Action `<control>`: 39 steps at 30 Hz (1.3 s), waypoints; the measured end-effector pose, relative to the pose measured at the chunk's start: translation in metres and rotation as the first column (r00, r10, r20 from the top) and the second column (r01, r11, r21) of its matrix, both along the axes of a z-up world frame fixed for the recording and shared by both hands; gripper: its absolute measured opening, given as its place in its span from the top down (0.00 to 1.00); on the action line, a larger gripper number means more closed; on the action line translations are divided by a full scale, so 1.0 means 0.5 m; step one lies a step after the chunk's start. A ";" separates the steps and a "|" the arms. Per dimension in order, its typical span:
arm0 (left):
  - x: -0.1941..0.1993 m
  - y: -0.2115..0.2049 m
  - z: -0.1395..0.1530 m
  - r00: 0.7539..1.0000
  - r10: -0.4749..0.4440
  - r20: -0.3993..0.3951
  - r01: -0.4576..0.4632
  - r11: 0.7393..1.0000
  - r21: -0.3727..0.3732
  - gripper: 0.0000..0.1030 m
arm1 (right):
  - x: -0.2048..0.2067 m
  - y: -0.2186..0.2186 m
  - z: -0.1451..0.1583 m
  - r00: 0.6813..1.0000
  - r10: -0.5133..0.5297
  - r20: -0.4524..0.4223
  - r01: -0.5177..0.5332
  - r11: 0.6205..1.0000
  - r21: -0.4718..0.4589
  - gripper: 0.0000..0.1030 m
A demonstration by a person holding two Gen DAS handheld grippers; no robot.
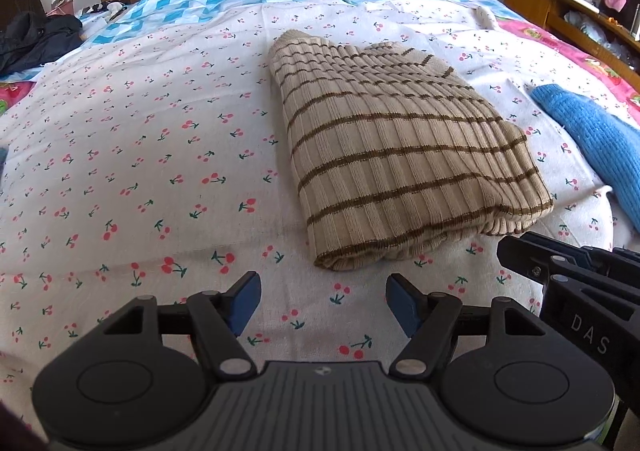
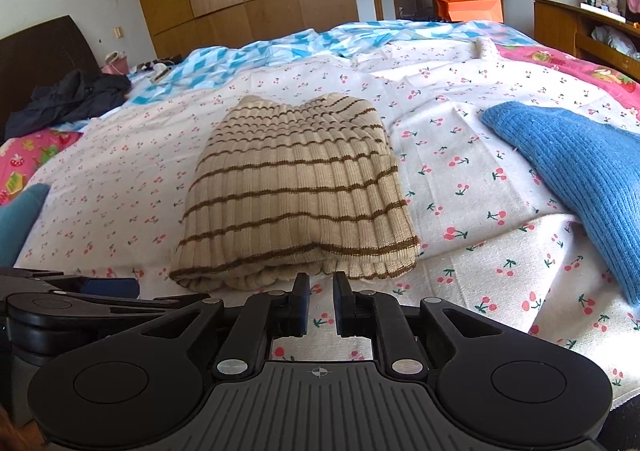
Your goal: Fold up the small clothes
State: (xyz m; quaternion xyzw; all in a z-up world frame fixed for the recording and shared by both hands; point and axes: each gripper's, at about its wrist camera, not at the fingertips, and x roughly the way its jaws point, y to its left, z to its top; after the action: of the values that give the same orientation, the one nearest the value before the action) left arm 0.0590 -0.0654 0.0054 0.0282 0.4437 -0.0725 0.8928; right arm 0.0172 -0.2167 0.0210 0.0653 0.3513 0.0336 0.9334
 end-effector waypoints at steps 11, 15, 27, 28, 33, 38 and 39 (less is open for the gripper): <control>0.000 -0.005 0.003 1.000 -0.007 -0.001 0.007 1.000 0.009 0.28 | 0.002 -0.002 -0.002 1.000 -0.003 -0.004 0.003 1.000 -0.002 0.86; 0.001 -0.004 0.000 1.000 -0.005 -0.006 0.005 1.000 0.009 0.28 | 0.004 -0.006 -0.005 1.000 -0.007 -0.008 0.007 1.000 0.001 0.87; 0.007 0.006 -0.011 1.000 0.013 -0.026 -0.013 1.000 0.017 0.28 | 0.010 -0.004 -0.012 0.999 -0.025 -0.025 0.024 0.999 -0.037 0.86; 0.007 0.006 -0.010 1.000 0.014 -0.026 -0.013 1.000 0.018 0.28 | 0.010 -0.004 -0.012 0.999 -0.025 -0.027 0.024 0.999 -0.037 0.86; 0.007 0.010 -0.006 1.000 0.019 -0.022 -0.018 1.000 0.017 0.28 | 0.014 -0.003 -0.012 0.999 -0.032 -0.030 0.031 0.998 -0.054 0.84; 0.011 0.020 -0.003 0.999 0.034 -0.018 -0.034 0.999 0.018 0.28 | 0.023 -0.002 -0.003 0.999 -0.029 -0.016 0.027 0.998 -0.064 0.82; 0.012 0.022 -0.001 0.999 0.039 -0.013 -0.038 0.999 0.018 0.28 | 0.026 -0.002 0.001 1.000 -0.028 -0.008 0.027 0.997 -0.072 0.82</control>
State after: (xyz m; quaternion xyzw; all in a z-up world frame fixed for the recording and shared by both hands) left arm 0.0652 -0.0544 0.0052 0.0272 0.4508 -0.0516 0.8907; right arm 0.0302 -0.2175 0.0216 0.0369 0.3556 0.0077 0.9339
